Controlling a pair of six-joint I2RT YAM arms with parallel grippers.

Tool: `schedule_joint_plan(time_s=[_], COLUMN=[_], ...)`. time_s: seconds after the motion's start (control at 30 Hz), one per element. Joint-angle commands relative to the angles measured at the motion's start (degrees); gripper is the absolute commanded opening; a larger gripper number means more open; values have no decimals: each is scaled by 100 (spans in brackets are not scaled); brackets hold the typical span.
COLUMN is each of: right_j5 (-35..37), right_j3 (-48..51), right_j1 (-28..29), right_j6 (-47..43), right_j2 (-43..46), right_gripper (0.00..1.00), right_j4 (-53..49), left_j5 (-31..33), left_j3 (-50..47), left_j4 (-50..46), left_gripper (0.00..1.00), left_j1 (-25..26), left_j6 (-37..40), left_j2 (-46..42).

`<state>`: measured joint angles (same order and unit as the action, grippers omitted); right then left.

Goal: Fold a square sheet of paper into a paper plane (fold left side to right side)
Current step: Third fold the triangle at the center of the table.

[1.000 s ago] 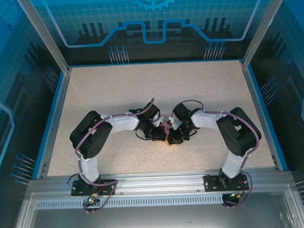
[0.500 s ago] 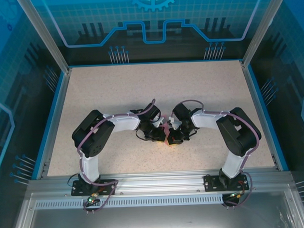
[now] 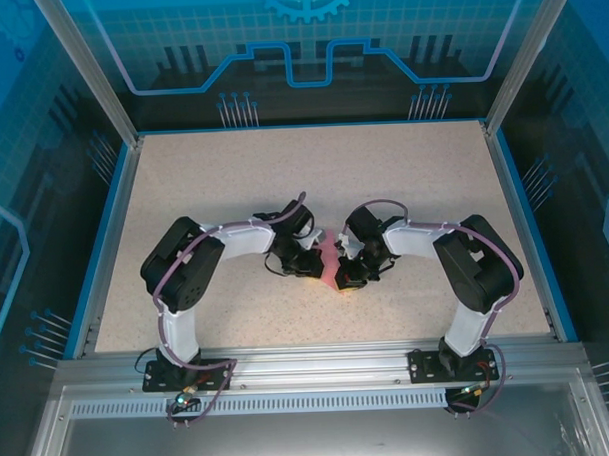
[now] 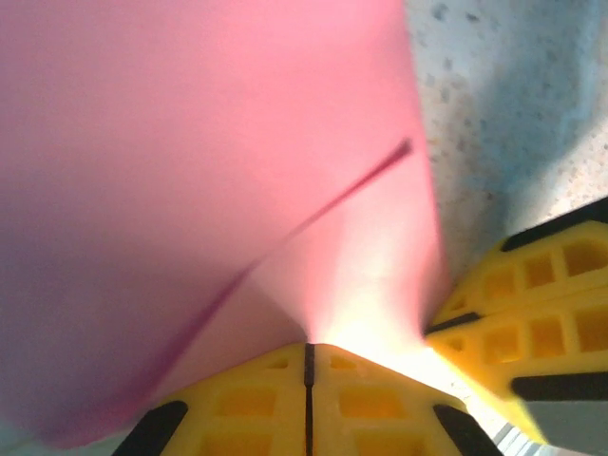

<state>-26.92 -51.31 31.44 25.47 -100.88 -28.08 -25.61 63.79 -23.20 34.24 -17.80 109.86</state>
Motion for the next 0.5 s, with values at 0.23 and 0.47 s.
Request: schedule_joint_plan(time_s=[0.23,0.47], right_j5=[769,458], right_j3=[306,272], right_j1=[-90,-88], right_j6=[-44,-66], right_j2=[-153,309], right_gripper=[0,6], right_j4=[-590,-67], left_j5=[855,548], left_j3=[-43,-120], left_j4=[-716,-654], left_gripper=[8,17], left_j1=[-874,-901], left_j6=[680,363], left_j2=[-194,-786])
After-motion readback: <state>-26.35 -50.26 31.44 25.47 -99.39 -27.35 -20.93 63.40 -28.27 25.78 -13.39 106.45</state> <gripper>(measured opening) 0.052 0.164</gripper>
